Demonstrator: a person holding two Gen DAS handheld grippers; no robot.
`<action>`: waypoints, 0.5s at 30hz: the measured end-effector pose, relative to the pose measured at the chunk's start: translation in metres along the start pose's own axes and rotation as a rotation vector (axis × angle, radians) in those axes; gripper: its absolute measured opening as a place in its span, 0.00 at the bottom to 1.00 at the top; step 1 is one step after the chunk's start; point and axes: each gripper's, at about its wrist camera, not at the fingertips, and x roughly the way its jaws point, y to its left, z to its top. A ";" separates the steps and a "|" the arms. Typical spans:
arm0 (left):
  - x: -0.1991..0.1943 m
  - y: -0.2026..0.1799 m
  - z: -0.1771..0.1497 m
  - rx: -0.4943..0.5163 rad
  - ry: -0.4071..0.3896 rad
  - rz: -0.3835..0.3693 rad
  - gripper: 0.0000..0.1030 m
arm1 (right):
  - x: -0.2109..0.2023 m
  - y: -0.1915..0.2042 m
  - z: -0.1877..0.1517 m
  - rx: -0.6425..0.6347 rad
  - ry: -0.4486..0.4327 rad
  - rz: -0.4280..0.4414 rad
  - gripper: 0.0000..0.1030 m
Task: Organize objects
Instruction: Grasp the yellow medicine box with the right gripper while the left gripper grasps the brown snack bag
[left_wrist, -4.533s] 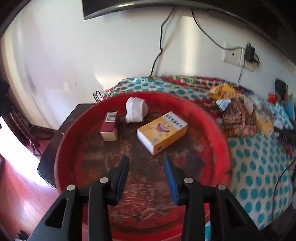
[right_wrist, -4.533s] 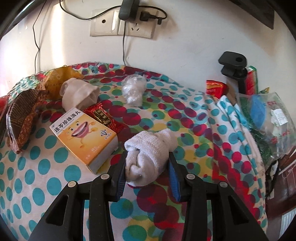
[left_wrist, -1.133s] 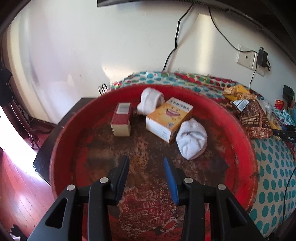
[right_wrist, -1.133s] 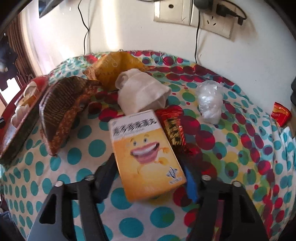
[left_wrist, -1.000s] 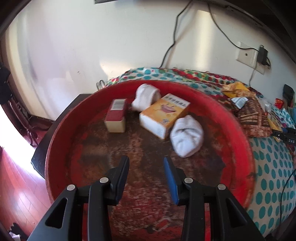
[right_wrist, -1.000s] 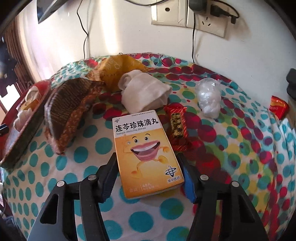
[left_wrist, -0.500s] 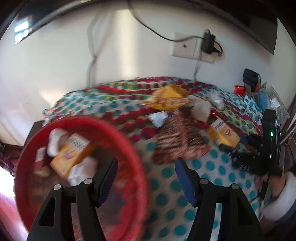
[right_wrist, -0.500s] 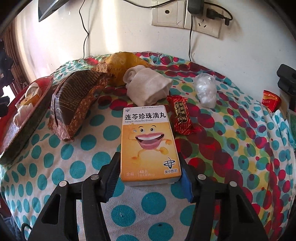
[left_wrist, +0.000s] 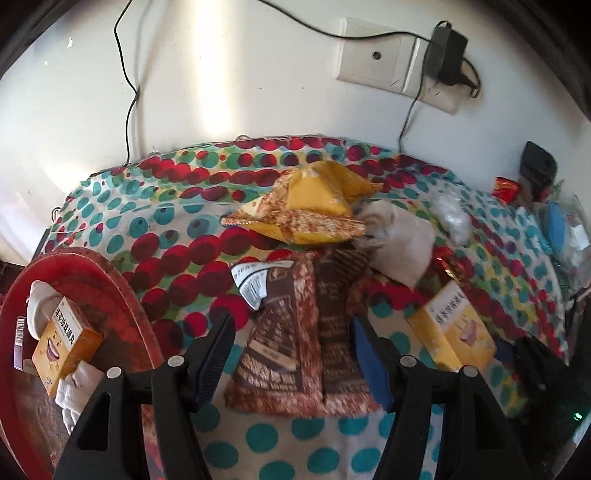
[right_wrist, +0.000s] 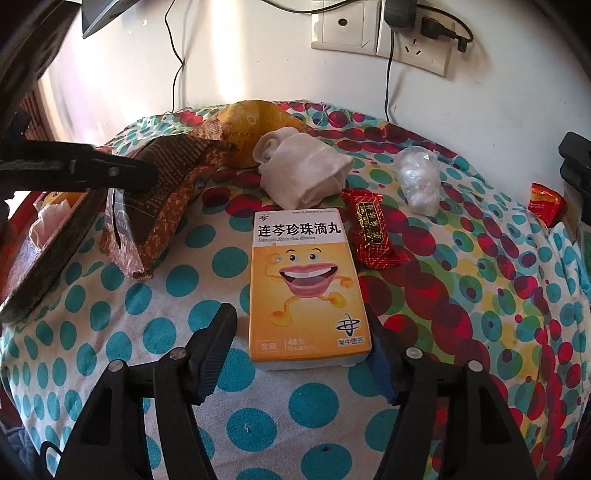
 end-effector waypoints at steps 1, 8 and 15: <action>0.003 0.001 0.000 -0.002 -0.001 -0.008 0.64 | -0.004 -0.013 -0.006 -0.001 0.001 0.010 0.67; 0.018 -0.006 -0.005 0.009 -0.023 -0.031 0.67 | 0.003 -0.004 -0.009 -0.042 0.020 0.053 0.88; 0.026 -0.021 -0.010 0.085 -0.072 0.026 0.76 | -0.003 -0.016 -0.010 -0.049 -0.015 0.056 0.55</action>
